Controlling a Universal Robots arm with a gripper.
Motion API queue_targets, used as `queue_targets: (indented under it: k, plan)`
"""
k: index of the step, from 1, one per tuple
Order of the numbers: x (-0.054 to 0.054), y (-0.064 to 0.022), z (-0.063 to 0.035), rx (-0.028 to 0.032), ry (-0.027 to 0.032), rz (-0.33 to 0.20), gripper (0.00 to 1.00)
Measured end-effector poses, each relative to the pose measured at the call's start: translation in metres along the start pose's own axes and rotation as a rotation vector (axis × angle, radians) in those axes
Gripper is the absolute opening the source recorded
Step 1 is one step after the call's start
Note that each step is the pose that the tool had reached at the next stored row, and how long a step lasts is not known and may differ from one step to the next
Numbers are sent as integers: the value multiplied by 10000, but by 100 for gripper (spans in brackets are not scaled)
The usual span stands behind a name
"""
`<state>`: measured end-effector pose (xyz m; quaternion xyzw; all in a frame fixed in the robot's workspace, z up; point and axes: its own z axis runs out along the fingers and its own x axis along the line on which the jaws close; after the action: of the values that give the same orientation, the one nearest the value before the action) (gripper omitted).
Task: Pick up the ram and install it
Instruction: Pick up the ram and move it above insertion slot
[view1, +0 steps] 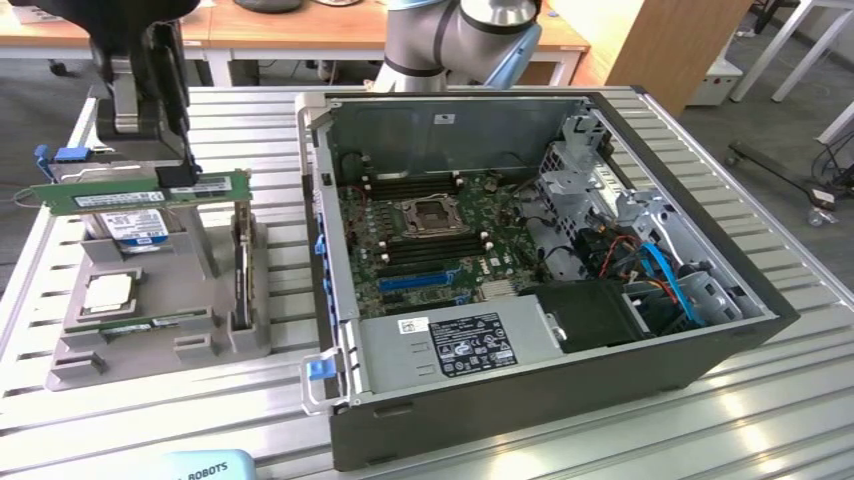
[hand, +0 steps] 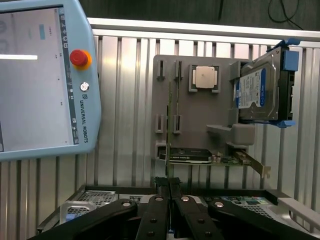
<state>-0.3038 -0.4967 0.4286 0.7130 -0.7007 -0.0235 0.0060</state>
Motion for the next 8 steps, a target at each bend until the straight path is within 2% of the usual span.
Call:
queue_targets:
  k: [8]
  plan:
    - [2,-105,-5,-1,0,1,12]
